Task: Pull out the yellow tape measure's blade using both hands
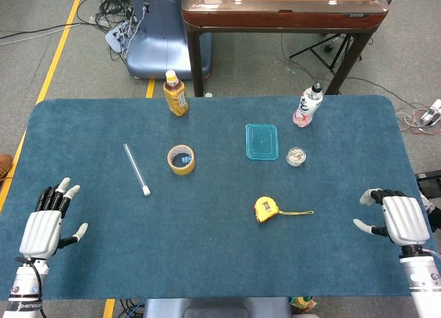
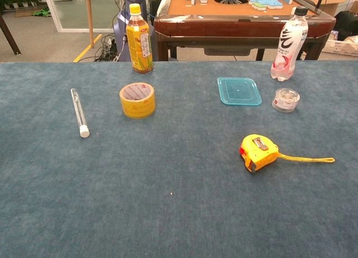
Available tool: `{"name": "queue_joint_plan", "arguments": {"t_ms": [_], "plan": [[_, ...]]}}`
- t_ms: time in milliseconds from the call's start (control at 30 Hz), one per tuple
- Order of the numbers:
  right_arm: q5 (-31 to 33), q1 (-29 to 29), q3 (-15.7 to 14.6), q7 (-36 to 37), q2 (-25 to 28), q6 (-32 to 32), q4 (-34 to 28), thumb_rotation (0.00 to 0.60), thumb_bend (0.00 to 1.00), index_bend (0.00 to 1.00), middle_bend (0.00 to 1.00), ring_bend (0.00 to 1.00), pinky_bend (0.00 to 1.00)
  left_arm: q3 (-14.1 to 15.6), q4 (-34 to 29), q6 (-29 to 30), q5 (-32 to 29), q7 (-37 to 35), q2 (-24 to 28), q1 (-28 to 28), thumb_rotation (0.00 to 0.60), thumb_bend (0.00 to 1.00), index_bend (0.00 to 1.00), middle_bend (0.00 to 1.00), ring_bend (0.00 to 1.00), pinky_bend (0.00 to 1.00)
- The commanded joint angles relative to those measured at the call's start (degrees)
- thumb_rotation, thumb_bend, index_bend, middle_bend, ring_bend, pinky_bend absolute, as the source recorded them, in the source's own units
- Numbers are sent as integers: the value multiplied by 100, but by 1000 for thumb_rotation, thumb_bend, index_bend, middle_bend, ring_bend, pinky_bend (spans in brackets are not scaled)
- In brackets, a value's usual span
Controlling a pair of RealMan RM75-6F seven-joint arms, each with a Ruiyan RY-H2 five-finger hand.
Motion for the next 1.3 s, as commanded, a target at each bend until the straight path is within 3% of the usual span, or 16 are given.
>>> {"name": "queue_joint_plan", "arguments": {"t_ms": [33, 200, 333, 733, 1300], "plan": [[-94, 36, 14, 17, -4, -45, -8, 600, 163, 507, 507, 450, 422, 2, 4, 21, 12, -5, -13, 16, 600, 247, 126, 0, 0, 0], [-255, 284, 30, -15, -60, -435, -15, 600, 160, 496, 464, 437, 422, -1, -12, 70, 52, -10, -2, 49, 600, 247, 126, 0, 0, 0], [-281, 680, 107, -245, -214, -989, -24, 600, 112, 423, 417, 402, 422, -2, -41, 83, 71, -12, 2, 65, 600, 247, 126, 0, 0, 0], [275, 2008, 401, -1058, -1255, -2713, 626, 600, 7, 239, 307, 313, 422, -8, -145, 214, 109, -53, 100, 178, 600, 247, 126, 0, 0, 0], [638, 2747, 267, -1634, -2063, -3421, 1488, 600, 9, 234, 302, 306, 422, -7, -202, 271, 93, -128, 156, 290, 600, 247, 125, 0, 0, 0]]}}
